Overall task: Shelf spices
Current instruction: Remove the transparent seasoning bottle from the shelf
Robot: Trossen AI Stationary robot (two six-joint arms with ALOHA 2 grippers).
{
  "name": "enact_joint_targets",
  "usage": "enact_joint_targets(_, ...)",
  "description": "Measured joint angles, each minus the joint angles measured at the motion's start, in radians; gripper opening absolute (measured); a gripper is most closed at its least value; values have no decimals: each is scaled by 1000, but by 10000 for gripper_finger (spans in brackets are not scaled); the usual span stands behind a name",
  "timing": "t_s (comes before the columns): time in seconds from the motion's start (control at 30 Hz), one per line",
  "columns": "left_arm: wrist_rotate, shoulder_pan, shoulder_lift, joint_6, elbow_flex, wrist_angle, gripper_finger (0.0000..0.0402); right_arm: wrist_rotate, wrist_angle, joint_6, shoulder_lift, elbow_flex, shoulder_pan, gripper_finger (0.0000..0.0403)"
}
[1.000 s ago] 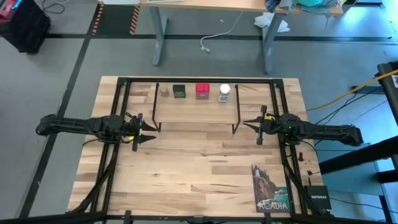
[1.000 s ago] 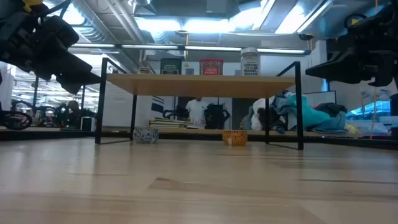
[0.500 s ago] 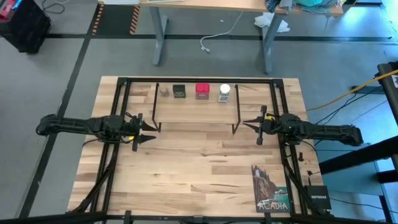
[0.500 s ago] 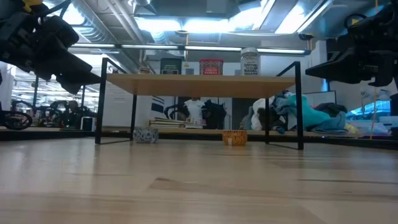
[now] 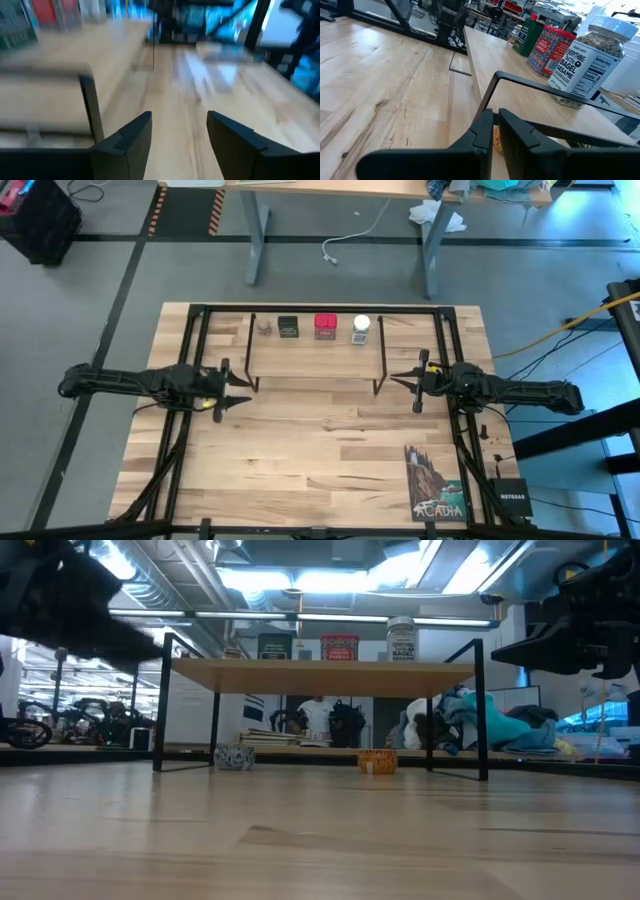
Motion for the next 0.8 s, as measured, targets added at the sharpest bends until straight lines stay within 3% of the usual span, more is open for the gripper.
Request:
enact_joint_targets(0.17, 0, 0, 0, -16, 1, 133, 184, 0, 0, 0, 0, 0, 0, 35)
enact_joint_targets(0.57, 1, 0, 0, 156, 4, 717, 184, 0, 0, 0, 0, 0, 0, 35)
enact_joint_targets(0.8, 63, 0, 10, 146, 6, 886, 184, 0, 0, 0, 0, 0, 0, 35)
